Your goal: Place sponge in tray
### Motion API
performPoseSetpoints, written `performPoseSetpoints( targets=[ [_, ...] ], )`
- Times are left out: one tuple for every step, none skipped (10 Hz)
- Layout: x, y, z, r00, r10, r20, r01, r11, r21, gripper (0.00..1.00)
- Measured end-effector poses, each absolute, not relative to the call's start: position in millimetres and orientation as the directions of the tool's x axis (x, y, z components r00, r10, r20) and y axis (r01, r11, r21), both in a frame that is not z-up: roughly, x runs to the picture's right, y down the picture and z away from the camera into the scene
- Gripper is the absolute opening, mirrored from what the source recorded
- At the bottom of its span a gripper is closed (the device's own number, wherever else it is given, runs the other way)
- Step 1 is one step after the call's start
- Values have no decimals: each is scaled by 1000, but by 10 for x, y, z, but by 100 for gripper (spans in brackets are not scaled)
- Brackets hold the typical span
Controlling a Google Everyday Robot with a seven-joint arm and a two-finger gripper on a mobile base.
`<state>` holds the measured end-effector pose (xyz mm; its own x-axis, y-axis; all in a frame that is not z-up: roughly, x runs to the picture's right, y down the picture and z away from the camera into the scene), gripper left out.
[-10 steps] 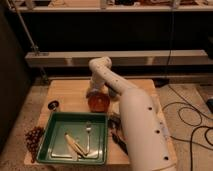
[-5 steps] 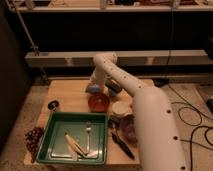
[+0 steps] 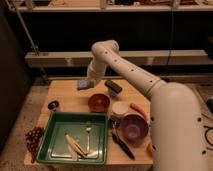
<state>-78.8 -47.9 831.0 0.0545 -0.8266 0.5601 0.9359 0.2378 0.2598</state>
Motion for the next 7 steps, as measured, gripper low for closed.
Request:
performPoseSetpoints(
  targets=[
    [-860, -362, 8164, 27, -819, 573, 940, 215, 264, 0],
    [-885, -207, 8066, 9, -811, 585, 945, 198, 260, 0],
    [-911, -28, 7991, -7, -803, 596, 949, 182, 257, 0],
    [-933, 270, 7888, -30, -788, 615, 954, 162, 254, 0],
    [-936, 441, 7826, -42, -778, 627, 955, 153, 254, 0],
    [-920, 705, 7727, -58, -761, 646, 956, 143, 255, 0],
    [-870, 966, 7601, -73, -747, 661, 954, 142, 265, 0]
  ],
)
